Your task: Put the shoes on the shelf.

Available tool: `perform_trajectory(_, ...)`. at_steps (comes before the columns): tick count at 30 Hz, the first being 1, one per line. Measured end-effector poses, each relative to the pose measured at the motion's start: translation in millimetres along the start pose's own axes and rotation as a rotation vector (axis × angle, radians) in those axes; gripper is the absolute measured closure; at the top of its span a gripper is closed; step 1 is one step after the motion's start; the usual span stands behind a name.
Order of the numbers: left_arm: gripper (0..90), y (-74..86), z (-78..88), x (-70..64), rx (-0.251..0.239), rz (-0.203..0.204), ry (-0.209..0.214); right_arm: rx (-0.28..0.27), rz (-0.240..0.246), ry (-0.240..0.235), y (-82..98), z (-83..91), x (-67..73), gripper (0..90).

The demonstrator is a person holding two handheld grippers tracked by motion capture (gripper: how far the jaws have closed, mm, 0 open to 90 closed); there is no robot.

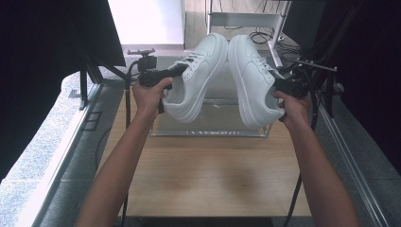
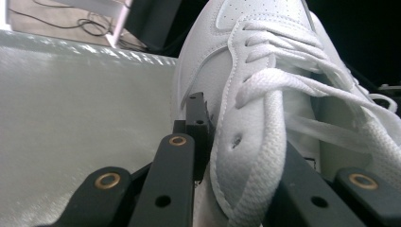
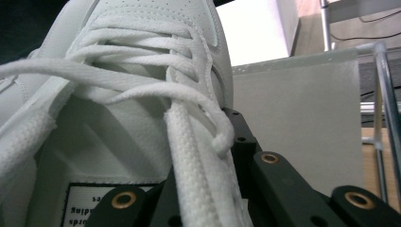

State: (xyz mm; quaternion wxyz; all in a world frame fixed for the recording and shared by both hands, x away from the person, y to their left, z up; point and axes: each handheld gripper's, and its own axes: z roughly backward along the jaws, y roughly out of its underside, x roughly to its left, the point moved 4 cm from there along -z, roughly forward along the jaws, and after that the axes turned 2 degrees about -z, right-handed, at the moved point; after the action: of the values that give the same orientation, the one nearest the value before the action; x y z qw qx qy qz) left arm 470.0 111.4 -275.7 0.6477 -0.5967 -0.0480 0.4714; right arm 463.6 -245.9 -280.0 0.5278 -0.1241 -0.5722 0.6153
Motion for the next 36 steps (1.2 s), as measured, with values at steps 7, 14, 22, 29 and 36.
perform_trajectory(7,81.6,-1.6,-7.3,5.7,-0.002,0.035,-0.016,0.001,0.012,0.04,-7.1,-12.4,-1.4,86.7)
perform_trajectory(14,81.5,-2.9,-14.0,14.9,0.009,0.046,-0.068,0.007,0.014,0.057,-9.2,-19.4,-0.3,86.7)
perform_trajectory(22,81.5,-7.4,-12.9,26.3,-0.014,0.086,-0.095,0.002,0.011,0.076,-16.3,-23.6,0.9,86.7)
perform_trajectory(29,81.3,-18.1,-16.3,29.4,-0.015,0.079,-0.159,0.013,-0.002,0.111,-22.3,-37.8,-0.2,86.7)
perform_trajectory(36,81.2,-26.4,-24.0,30.3,-0.013,0.097,-0.17,0.025,0.0,0.152,-31.0,-51.3,-0.8,86.7)
